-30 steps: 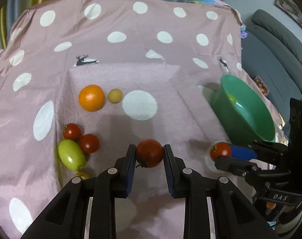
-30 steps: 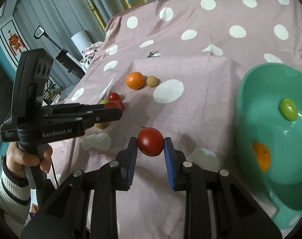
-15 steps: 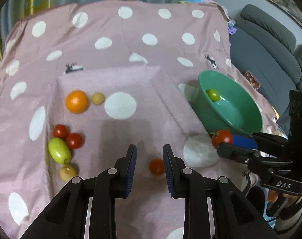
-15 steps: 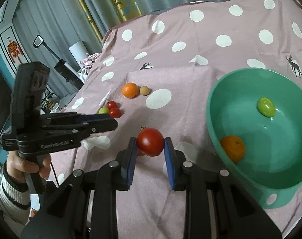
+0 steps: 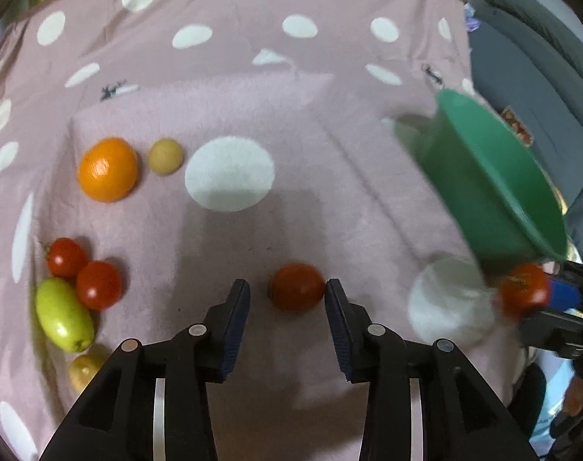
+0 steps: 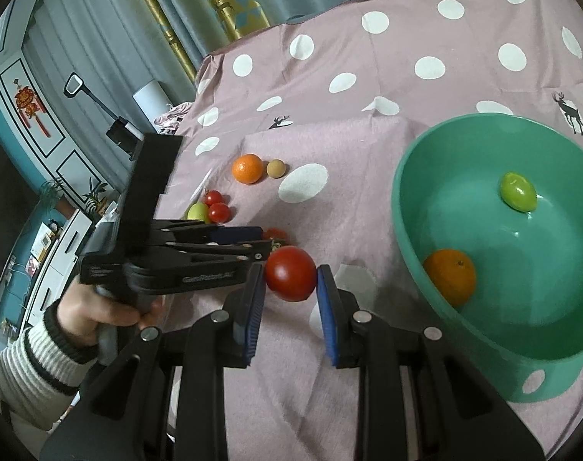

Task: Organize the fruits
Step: 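Carry the held tomatoes toward the green bowl with both grippers, then bring both held red tomatoes over the green bowl, then open the left gripper over the bowl while the right gripper opens too, then move the left gripper back to the orange beside the fruit cluster, then close the left gripper around the orange and lift it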

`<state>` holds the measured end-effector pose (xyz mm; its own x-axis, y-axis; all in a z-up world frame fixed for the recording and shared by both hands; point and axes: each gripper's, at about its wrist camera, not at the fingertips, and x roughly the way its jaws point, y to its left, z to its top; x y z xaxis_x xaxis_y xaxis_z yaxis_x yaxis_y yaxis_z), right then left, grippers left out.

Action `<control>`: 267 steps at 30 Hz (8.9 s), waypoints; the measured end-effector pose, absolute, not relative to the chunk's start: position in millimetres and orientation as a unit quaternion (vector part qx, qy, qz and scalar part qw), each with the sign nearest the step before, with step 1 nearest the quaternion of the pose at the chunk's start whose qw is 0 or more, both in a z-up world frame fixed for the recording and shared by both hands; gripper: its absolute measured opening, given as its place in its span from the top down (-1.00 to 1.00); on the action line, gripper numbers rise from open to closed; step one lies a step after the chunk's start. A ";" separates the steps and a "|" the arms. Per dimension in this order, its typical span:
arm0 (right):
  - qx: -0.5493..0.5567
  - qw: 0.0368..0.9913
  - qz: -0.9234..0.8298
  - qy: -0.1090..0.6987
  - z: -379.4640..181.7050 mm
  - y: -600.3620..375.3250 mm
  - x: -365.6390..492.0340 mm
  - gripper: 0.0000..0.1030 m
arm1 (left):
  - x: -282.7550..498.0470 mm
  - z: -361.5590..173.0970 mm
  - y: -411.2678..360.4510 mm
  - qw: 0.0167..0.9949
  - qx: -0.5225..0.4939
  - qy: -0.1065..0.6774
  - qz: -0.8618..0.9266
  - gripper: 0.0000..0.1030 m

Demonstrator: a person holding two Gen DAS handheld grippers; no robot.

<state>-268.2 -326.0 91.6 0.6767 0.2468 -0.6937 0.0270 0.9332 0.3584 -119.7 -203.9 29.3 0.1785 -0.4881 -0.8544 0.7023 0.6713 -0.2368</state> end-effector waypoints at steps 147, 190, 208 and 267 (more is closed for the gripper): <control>0.215 0.904 0.094 0.359 103.7 -302.4 -314.2 -0.29 | -176.6 73.2 -50.1 0.785 -0.085 0.514 -0.334 -0.37; 0.107 0.903 0.136 0.393 118.5 -236.4 -215.9 -0.29 | -100.8 132.7 -66.7 0.807 -0.063 0.454 -0.371 -0.37; 0.174 0.871 0.144 0.436 64.2 -251.5 -101.1 -0.27 | 8.4 80.9 -139.1 0.755 -0.031 0.533 -0.381 -0.38; 0.195 0.881 0.157 0.401 91.8 -254.0 -191.9 0.29 | -107.3 110.7 -140.5 0.745 0.013 0.498 -0.443 0.00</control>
<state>-191.9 -254.0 91.8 0.6294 0.4327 -0.6455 -0.1204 0.8749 0.4691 -107.3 -140.5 110.7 0.1108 -0.6465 -0.7548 0.6734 0.6075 -0.4214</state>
